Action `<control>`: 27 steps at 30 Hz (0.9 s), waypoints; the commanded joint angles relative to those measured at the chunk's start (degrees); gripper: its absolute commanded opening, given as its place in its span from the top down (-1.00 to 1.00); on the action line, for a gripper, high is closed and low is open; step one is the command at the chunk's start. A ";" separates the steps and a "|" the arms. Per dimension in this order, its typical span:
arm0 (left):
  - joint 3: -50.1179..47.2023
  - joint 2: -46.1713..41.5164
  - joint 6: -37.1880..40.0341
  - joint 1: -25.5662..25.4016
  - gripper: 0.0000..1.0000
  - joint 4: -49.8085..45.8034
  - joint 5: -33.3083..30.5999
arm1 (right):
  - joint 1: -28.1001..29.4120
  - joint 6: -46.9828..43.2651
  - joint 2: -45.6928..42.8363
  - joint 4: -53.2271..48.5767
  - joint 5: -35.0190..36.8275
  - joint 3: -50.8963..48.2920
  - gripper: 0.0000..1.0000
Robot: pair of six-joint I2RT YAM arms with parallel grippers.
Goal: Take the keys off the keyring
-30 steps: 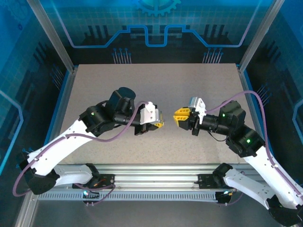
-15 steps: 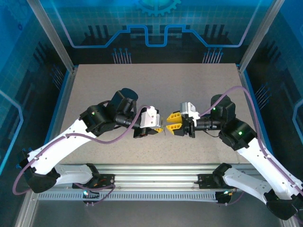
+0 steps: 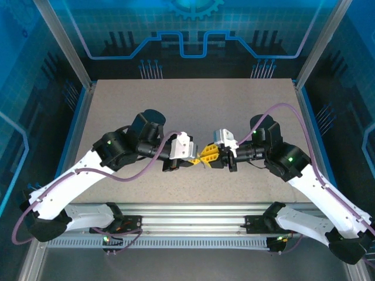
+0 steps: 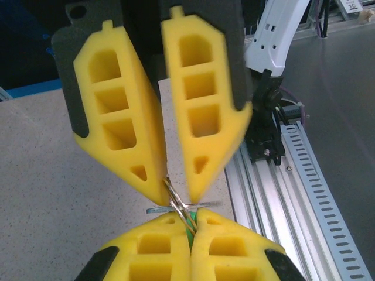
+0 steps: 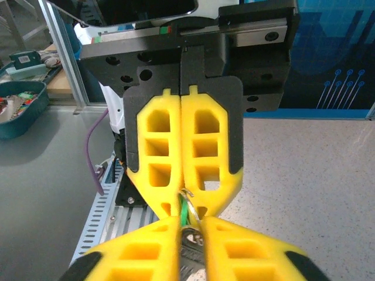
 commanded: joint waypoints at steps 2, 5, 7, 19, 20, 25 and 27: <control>-0.98 -1.13 1.33 -0.34 1.00 1.76 1.95 | 0.87 -0.05 0.19 -0.93 -0.19 1.48 0.67; -1.14 -1.00 1.33 -0.34 1.00 1.59 2.01 | 0.98 0.90 -0.23 0.53 0.13 1.19 0.54; -1.15 -0.88 1.30 -0.34 1.00 1.50 2.16 | 1.18 0.56 -0.17 -0.10 0.62 1.70 0.55; -1.16 -0.36 1.06 -0.33 1.00 1.38 3.04 | 2.13 0.73 -0.25 0.36 1.68 2.26 0.57; -1.24 -0.46 1.07 -0.34 1.00 1.37 3.02 | 2.13 0.74 -0.33 0.38 1.73 2.26 0.57; -1.51 -0.55 0.69 -0.33 1.00 1.80 3.15 | 2.21 0.47 0.19 -0.38 1.12 3.04 0.73; -1.58 -0.47 0.51 -0.38 1.00 1.95 3.20 | 2.27 0.37 0.23 -0.65 1.13 3.22 0.77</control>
